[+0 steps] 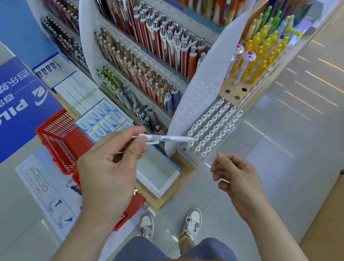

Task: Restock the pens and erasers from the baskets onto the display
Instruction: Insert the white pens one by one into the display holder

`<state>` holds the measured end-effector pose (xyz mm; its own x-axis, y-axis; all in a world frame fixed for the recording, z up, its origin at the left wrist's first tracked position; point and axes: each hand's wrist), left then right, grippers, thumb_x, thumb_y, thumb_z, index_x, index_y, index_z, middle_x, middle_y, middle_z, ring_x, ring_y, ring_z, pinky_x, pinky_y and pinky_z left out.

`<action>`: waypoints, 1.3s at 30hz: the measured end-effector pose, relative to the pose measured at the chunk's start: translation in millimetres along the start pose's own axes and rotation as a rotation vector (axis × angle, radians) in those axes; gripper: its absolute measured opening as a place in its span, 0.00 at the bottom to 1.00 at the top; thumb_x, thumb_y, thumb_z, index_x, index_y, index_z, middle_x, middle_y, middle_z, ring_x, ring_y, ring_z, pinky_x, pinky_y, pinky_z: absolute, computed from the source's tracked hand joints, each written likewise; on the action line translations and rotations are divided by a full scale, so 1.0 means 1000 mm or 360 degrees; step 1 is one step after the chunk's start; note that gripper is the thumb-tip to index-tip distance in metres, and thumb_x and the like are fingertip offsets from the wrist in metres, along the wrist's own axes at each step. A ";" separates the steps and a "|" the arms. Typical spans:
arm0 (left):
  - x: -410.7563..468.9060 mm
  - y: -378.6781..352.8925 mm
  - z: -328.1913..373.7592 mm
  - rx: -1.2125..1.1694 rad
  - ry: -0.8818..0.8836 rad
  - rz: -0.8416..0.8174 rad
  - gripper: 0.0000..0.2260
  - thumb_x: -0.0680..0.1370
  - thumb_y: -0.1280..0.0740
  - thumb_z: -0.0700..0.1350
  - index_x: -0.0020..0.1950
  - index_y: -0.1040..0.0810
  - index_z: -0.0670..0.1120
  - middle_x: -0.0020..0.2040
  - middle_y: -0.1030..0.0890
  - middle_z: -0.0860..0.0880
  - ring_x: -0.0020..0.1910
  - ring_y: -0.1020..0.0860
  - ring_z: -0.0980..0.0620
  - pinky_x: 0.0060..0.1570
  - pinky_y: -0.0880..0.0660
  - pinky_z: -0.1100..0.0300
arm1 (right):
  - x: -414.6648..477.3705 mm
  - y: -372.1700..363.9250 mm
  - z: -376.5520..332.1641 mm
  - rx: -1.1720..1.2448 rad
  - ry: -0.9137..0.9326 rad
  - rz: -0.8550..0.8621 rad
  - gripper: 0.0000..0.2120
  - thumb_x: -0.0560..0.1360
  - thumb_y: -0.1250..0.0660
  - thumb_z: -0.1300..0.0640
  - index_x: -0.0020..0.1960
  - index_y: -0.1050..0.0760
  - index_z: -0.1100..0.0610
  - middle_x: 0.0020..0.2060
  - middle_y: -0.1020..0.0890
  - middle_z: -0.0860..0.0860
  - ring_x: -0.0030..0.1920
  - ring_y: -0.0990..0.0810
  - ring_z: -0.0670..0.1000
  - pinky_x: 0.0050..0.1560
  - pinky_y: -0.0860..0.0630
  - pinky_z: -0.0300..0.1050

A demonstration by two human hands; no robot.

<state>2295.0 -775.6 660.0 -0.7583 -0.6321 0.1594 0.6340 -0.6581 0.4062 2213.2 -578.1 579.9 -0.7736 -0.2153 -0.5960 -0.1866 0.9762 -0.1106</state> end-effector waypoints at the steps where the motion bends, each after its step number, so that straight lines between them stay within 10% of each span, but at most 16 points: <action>1: 0.001 0.002 -0.002 0.0125 -0.0102 -0.0005 0.05 0.77 0.32 0.50 0.50 0.18 0.57 0.41 0.18 0.58 0.40 0.18 0.53 0.43 0.21 0.57 | 0.003 0.002 0.004 -0.0026 -0.0014 0.0062 0.08 0.77 0.33 0.54 0.41 0.24 0.56 0.34 0.20 0.52 0.33 0.26 0.49 0.31 0.34 0.39; 4: 0.002 0.000 -0.009 0.0386 -0.0299 -0.0049 0.07 0.77 0.33 0.46 0.53 0.18 0.52 0.42 0.20 0.58 0.40 0.22 0.57 0.42 0.25 0.63 | 0.010 -0.002 0.012 -0.0109 -0.0014 0.0200 0.03 0.77 0.33 0.55 0.48 0.25 0.54 0.44 0.19 0.53 0.39 0.22 0.49 0.35 0.28 0.42; 10: 0.000 -0.034 -0.036 0.0645 -0.0451 -0.0182 0.10 0.77 0.33 0.45 0.53 0.17 0.42 0.45 0.19 0.49 0.43 0.25 0.58 0.46 0.33 0.75 | 0.016 -0.026 0.025 -0.0363 -0.0078 0.0157 0.28 0.75 0.31 0.51 0.71 0.38 0.45 0.56 0.27 0.45 0.58 0.24 0.51 0.61 0.25 0.56; 15: 0.001 -0.049 -0.043 0.0619 -0.0579 -0.0182 0.10 0.77 0.34 0.45 0.52 0.18 0.41 0.45 0.18 0.48 0.44 0.24 0.56 0.45 0.31 0.69 | 0.020 -0.036 0.031 -0.0201 -0.0158 0.0120 0.23 0.76 0.31 0.54 0.64 0.40 0.42 0.49 0.26 0.41 0.50 0.23 0.42 0.56 0.23 0.54; 25: 0.000 -0.074 -0.060 0.0793 -0.0698 -0.0342 0.08 0.76 0.31 0.41 0.53 0.20 0.41 0.40 0.19 0.48 0.36 0.22 0.49 0.32 0.26 0.59 | 0.033 -0.030 0.041 0.0306 -0.0314 0.0075 0.38 0.75 0.34 0.64 0.75 0.47 0.41 0.64 0.28 0.62 0.66 0.28 0.63 0.58 0.24 0.60; 33: 0.002 -0.076 -0.068 0.0832 -0.0822 -0.0262 0.04 0.76 0.31 0.43 0.46 0.19 0.43 0.35 0.21 0.49 0.31 0.24 0.51 0.30 0.28 0.60 | 0.037 -0.016 0.050 0.0319 -0.0312 0.0033 0.35 0.75 0.35 0.64 0.73 0.43 0.38 0.52 0.22 0.53 0.64 0.28 0.59 0.59 0.23 0.56; 39: -0.002 -0.092 -0.077 0.0755 -0.0815 -0.0365 0.07 0.74 0.32 0.38 0.50 0.18 0.41 0.38 0.18 0.46 0.33 0.20 0.47 0.30 0.23 0.58 | 0.039 -0.009 0.050 0.0307 -0.0315 -0.0064 0.38 0.73 0.31 0.63 0.74 0.43 0.38 0.66 0.27 0.56 0.62 0.25 0.56 0.58 0.23 0.53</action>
<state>2250.2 -745.5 552.6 -0.9135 -0.1533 0.3768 0.4050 -0.4295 0.8071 2215.3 -594.2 518.0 -0.6310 -0.2632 -0.7298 -0.0814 0.9580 -0.2751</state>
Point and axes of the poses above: each hand's wrist, its own x-axis towards the middle knuckle, its own y-axis out of the back of the hand, z = x × y
